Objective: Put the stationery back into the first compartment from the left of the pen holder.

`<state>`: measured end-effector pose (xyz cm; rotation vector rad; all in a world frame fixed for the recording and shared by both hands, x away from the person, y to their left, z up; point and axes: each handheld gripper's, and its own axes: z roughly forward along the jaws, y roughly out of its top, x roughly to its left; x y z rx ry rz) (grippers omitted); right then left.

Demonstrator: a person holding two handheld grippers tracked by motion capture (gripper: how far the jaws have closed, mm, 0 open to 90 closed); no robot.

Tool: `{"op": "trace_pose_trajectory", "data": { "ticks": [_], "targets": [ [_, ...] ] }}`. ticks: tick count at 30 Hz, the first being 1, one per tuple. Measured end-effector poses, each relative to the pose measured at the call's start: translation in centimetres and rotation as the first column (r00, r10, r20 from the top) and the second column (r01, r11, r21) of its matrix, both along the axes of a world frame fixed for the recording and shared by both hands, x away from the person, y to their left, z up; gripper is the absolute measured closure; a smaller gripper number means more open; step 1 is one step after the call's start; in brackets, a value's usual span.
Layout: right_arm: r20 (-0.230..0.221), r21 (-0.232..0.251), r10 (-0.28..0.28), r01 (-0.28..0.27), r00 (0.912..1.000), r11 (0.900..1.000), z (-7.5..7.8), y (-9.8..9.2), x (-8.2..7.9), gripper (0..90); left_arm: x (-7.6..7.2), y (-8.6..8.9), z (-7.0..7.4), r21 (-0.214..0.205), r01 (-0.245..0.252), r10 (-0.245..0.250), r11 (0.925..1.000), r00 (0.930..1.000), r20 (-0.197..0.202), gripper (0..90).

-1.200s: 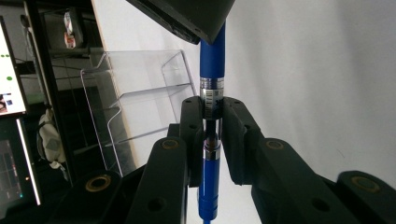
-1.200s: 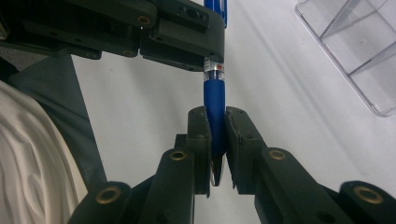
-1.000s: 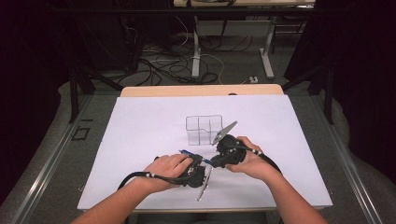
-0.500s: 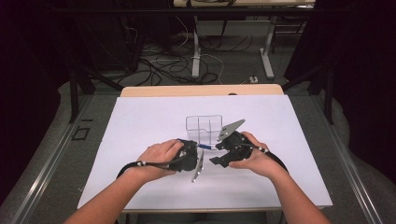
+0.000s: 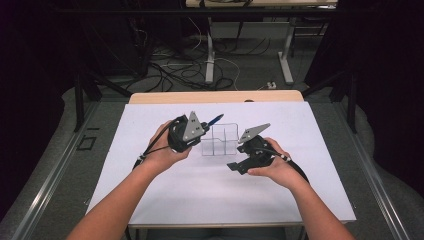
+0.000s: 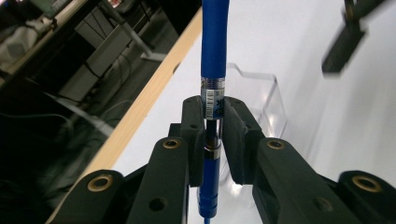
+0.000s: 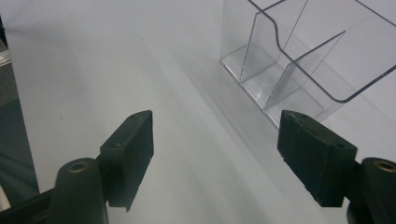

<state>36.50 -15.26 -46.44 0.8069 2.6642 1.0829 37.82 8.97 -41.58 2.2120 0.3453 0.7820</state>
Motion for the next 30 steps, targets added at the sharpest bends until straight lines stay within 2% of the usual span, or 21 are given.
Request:
{"op": "trace_pose_trajectory", "data": {
  "ticks": [2,3,4,5,6,7,8,9,10,11,12,14,17,20,21,23,24,25,27,28,30],
  "targets": [
    [0.007,0.006,-0.004,0.004,1.0000,1.0000,0.0,-0.1,0.1,25.9,1.0,0.0,0.1,-0.085,-0.022,0.018,0.9961,0.9987,-0.047,79.2],
    [0.015,0.007,-0.005,0.005,0.9999,1.0000,0.0,-0.1,0.1,25.6,2.0,0.1,0.1,-0.180,-0.052,0.033,0.9824,0.9939,-0.105,79.2],
    [0.007,0.007,-0.009,0.009,0.9999,0.9999,0.0,-0.2,0.1,25.2,2.0,0.1,0.1,-0.180,-0.052,0.033,0.9824,0.9939,-0.105,79.2],
    [0.007,0.007,-0.009,0.009,0.9999,0.9999,0.0,-0.2,0.1,25.2,2.4,0.1,0.0,-0.219,-0.068,0.040,0.9734,0.9908,-0.129,79.2],
    [0.010,0.013,-0.009,0.009,0.9999,0.9999,-0.1,-0.2,0.2,25.2,2.8,0.1,-0.1,-0.267,-0.089,0.049,0.9595,0.9869,-0.154,79.2],
    [0.008,0.011,-0.014,0.014,0.9999,0.9998,-0.1,-0.2,0.2,25.2,3.3,0.1,-0.1,-0.299,-0.102,0.051,0.9488,0.9833,-0.175,79.2],
    [0.008,0.013,-0.016,0.016,0.9998,0.9998,-0.1,-0.3,0.2,25.2,4.1,0.0,-0.4,-0.348,-0.127,0.061,0.9289,0.9789,-0.195,79.2],
    [0.005,0.010,-0.012,0.012,0.9999,0.9999,-0.1,-0.3,0.2,25.2,4.1,0.0,-0.4,-0.348,-0.127,0.061,0.9289,0.9789,-0.195,79.2],
    [0.008,0.008,-0.011,0.011,0.9999,0.9999,-0.1,-0.3,0.2,25.2,4.8,0.0,-0.9,-0.384,-0.160,0.076,0.9094,0.9715,-0.225,79.3],
    [0.001,0.009,-0.010,0.010,1.0000,0.9999,-0.1,-0.3,0.2,25.2,4.8,0.0,-0.9,-0.384,-0.160,0.076,0.9094,0.9715,-0.225,79.2],
    [0.002,0.010,-0.015,0.015,0.9999,0.9998,-0.1,-0.2,0.1,25.2,5.1,0.0,-1.2,-0.398,-0.170,0.078,0.9014,0.9685,-0.237,79.2],
    [-0.003,0.009,-0.013,0.013,0.9999,0.9999,-0.1,-0.2,0.1,25.2,5.6,0.0,-1.8,-0.414,-0.185,0.080,0.8912,0.9629,-0.258,79.2],
    [-0.003,0.011,-0.011,0.011,0.9999,0.9999,-0.1,-0.3,0.1,25.2,6.1,-0.3,-2.8,-0.405,-0.205,0.088,0.8911,0.9538,-0.287,79.2],
    [0.006,0.015,-0.012,0.012,0.9999,0.9998,-0.3,-0.3,0.2,25.2,6.3,-0.6,-3.5,-0.379,-0.218,0.108,0.8992,0.9505,-0.292,79.1],
    [0.010,0.011,-0.016,0.016,0.9998,0.9998,-0.3,-0.3,0.2,25.2,6.4,-0.6,-3.8,-0.392,-0.230,0.109,0.8908,0.9455,-0.307,79.1],
    [-0.002,0.010,-0.009,0.009,1.0000,0.9999,-0.2,-0.4,0.2,25.2,6.3,-0.4,-4.0,-0.388,-0.242,0.114,0.8891,0.9388,-0.325,78.5],
    [-0.002,0.010,-0.009,0.009,1.0000,0.9999,-0.2,-0.4,0.2,25.2,6.2,-0.3,-4.1,-0.381,-0.245,0.119,0.8915,0.9380,-0.325,78.5],
    [0.017,0.010,-0.006,0.006,0.9998,0.9999,-0.2,-0.5,0.3,25.2,6.1,-0.1,-4.1,-0.373,-0.245,0.121,0.8950,0.9382,-0.324,73.5],
    [0.015,0.017,-0.017,0.016,0.9997,0.9997,-0.2,-0.5,0.3,25.2,6.0,0.2,-4.0,-0.372,-0.260,0.127,0.8909,0.9297,-0.346,70.0],
    [0.014,0.017,-0.018,0.018,0.9997,0.9997,-0.2,-0.6,0.3,25.1,6.0,0.3,-4.0,-0.375,-0.261,0.123,0.8897,0.9271,-0.354,61.3],
    [0.006,0.010,-0.019,0.019,0.9998,0.9998,-0.2,-0.7,0.4,24.1,5.7,0.4,-3.7,-0.365,-0.268,0.134,0.8915,0.9260,-0.353,53.8]
  ]
}}
